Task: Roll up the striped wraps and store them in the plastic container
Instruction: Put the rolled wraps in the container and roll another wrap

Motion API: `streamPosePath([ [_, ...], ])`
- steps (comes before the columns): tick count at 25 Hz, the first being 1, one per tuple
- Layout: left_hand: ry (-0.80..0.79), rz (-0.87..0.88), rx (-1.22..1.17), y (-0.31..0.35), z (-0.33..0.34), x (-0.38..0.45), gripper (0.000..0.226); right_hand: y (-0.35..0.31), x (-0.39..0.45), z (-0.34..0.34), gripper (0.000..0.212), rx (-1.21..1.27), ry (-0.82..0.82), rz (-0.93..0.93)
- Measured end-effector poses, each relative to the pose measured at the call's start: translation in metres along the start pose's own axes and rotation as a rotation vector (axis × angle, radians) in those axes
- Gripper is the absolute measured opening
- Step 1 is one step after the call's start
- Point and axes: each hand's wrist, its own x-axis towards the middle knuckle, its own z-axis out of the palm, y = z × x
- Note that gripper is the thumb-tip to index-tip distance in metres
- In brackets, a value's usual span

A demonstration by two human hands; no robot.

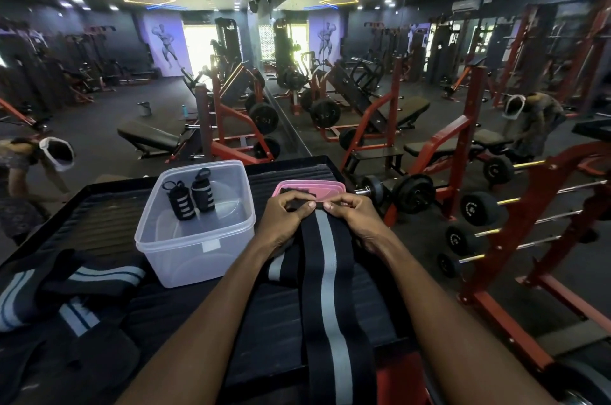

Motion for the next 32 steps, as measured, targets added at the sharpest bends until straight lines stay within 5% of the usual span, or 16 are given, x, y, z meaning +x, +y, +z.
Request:
streamPosePath([
  [12, -0.028, -0.016, -0.175, 0.001, -0.010, -0.009, 0.020, -0.006, -0.002, 0.003, 0.017, 0.103, -0.157, 0.004],
  [26, -0.008, 0.057, 0.082, -0.001, -0.012, -0.010, 0.011, 0.004, 0.004, 0.003, 0.006, -0.129, -0.115, -0.084],
  [32, -0.020, -0.002, -0.098, 0.003, -0.010, -0.013, 0.007, 0.001, 0.002, -0.001, 0.019, 0.004, -0.149, -0.058],
])
